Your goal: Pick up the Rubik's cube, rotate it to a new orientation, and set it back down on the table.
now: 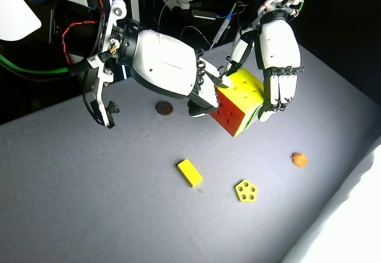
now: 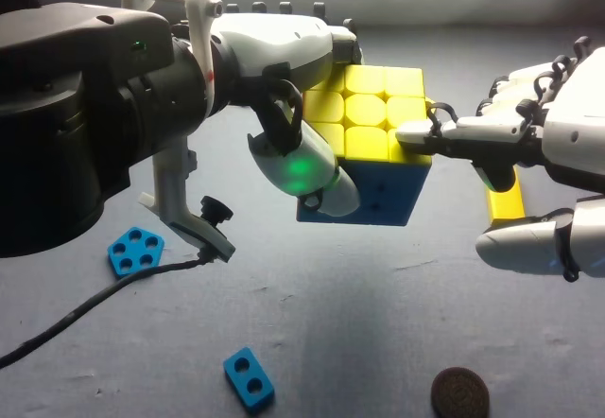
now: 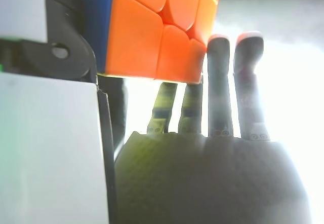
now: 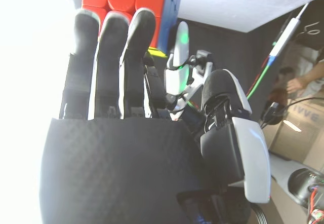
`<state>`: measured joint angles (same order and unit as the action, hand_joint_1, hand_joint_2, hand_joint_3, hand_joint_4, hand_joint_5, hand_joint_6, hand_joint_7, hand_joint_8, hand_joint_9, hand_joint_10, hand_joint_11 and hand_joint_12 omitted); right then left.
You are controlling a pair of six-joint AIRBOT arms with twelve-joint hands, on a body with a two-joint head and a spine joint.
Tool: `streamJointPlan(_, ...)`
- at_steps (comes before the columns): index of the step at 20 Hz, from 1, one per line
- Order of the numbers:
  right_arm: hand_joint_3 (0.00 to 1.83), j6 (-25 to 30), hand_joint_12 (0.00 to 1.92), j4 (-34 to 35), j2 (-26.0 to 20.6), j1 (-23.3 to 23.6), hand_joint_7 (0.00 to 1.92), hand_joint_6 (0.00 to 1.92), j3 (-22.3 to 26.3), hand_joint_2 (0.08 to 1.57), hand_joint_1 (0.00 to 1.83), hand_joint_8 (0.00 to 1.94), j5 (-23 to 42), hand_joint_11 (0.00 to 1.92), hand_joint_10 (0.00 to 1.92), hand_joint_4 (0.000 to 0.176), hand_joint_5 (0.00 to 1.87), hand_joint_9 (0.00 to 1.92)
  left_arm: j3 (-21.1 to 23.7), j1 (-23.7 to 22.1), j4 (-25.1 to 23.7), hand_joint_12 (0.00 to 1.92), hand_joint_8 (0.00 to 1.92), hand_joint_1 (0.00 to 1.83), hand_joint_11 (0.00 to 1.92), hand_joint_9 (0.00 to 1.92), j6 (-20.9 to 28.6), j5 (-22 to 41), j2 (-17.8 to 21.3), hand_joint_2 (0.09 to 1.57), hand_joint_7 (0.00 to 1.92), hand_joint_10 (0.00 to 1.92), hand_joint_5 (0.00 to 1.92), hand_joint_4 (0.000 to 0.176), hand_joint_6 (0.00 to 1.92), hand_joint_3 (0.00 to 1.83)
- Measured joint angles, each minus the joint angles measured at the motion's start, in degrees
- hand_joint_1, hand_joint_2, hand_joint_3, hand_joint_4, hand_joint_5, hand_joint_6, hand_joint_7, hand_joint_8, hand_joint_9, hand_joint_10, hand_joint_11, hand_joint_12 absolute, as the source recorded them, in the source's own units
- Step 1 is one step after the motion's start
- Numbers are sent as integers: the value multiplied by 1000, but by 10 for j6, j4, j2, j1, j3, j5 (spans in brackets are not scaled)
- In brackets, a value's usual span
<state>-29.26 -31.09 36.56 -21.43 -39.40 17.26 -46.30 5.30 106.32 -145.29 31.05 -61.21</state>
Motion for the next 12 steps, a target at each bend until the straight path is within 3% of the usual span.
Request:
streamJointPlan(2,0,0,1921,1,0,0,474,9,0,1313,97,1349,2,359,1828,0,168,399,-1,0,0,1921,1891,1034,322,239,0,0,0,1329,168,1921,586,0,1579,0)
streamJointPlan(3,0,0,1921,1,0,0,491,12,0,1307,120,1358,2,405,1806,0,178,432,-1,0,0,1921,1885,1070,343,266,0,0,0,1365,439,1921,564,0,1514,3)
streamJointPlan(4,0,0,1921,1,0,-2,486,7,1,1307,119,1356,4,423,1797,0,169,435,-1,0,0,1921,1898,1083,346,273,0,0,0,1372,484,1921,571,0,1486,4)
streamJointPlan(5,0,-1,1921,2,0,-3,509,12,1,1297,143,1332,5,424,1781,0,185,459,-1,0,0,1921,1894,1044,321,245,0,0,0,1339,233,1921,579,0,1562,0)
streamJointPlan(6,0,-1,1921,2,0,-3,503,15,2,1296,129,1319,4,419,1772,0,193,452,-1,0,0,1921,1908,1013,310,224,0,0,0,1351,144,1921,548,0,1625,5)
streamJointPlan(11,2,-2,1921,2,2,-3,467,11,5,1307,103,1361,3,345,1828,0,195,391,-1,0,0,1921,1918,1045,312,219,-1,1,0,1311,127,1921,614,0,1538,0)
streamJointPlan(12,0,-2,1921,3,3,-3,487,11,5,1305,125,1347,2,415,1805,0,198,425,-1,0,0,1921,1912,1040,318,221,-2,2,0,1310,141,1921,615,0,1536,0)
